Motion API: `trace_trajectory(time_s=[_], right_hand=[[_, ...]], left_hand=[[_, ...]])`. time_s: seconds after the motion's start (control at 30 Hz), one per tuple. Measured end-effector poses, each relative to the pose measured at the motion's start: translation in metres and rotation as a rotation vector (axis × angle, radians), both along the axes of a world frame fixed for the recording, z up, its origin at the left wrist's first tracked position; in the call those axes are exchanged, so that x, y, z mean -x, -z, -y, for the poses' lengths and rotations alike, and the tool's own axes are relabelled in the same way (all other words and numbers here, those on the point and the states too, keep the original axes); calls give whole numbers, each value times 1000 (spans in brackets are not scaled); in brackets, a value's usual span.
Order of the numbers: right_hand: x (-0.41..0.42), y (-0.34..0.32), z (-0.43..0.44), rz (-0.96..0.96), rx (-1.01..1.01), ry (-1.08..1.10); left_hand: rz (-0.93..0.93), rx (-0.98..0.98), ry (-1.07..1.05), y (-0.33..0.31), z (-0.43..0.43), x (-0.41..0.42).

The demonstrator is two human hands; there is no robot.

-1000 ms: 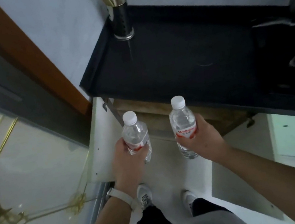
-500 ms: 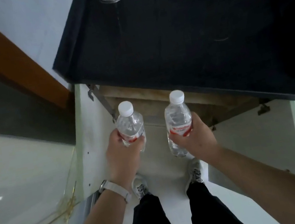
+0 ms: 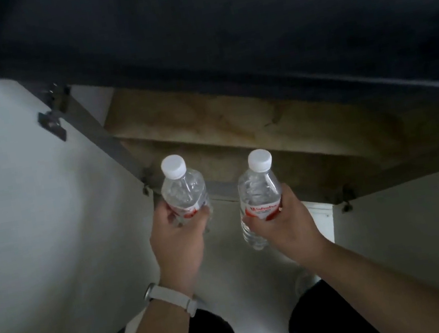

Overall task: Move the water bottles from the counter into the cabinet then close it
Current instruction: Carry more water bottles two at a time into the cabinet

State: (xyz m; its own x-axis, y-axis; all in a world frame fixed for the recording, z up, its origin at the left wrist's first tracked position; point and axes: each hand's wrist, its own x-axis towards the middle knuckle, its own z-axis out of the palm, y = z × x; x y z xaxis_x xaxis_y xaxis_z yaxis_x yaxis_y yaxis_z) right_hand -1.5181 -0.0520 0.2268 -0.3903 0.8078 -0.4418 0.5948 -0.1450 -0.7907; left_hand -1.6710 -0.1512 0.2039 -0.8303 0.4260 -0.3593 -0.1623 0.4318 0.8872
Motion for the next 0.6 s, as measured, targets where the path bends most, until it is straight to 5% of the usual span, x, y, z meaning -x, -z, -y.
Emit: trace_trajectory(time_s=[0.3,0.6], right_hand=[[18,126,-44,-180,-46,-57],[52,170,-78,-317,-194,-167]], left_hand=[[-149,-57,35,133,-27,29],[-296,-146,69,159,-50,64]])
